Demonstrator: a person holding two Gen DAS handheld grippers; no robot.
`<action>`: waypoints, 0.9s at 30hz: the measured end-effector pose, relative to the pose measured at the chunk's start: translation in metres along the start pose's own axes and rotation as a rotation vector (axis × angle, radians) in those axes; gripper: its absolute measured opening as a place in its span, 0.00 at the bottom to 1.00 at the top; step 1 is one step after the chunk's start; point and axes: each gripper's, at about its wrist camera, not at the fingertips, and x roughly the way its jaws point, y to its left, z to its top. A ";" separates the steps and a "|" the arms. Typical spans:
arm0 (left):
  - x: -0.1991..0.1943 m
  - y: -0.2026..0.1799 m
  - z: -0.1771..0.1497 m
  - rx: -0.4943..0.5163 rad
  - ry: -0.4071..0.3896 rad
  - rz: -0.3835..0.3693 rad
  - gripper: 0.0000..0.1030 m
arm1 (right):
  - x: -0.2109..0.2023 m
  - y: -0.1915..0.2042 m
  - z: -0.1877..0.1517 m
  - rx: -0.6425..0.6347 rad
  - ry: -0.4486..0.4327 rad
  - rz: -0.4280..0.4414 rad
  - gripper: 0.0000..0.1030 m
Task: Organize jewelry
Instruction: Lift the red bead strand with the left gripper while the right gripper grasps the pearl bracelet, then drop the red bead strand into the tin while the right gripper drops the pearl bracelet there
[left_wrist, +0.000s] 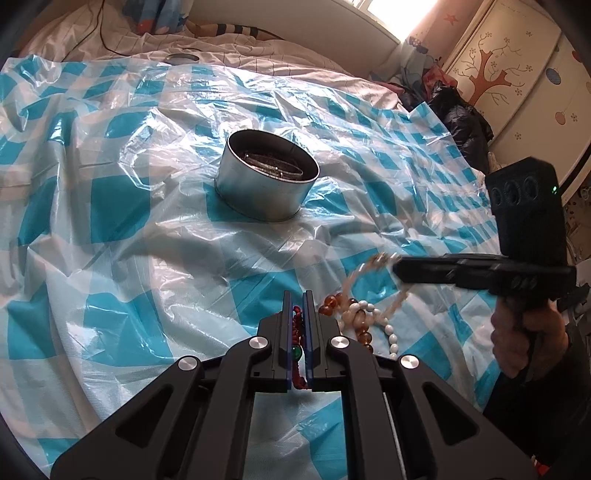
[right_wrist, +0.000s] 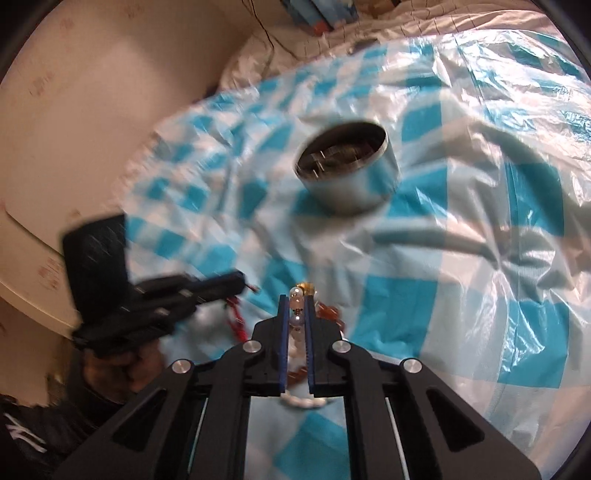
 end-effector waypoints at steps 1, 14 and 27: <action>-0.001 0.000 0.001 -0.001 -0.003 0.000 0.04 | -0.003 0.000 0.002 0.010 -0.014 0.021 0.08; -0.016 -0.022 0.015 0.099 -0.098 0.099 0.04 | -0.029 -0.022 0.012 0.176 -0.150 0.203 0.08; -0.021 -0.034 0.030 0.146 -0.154 0.166 0.04 | -0.026 -0.034 0.022 0.245 -0.205 0.306 0.08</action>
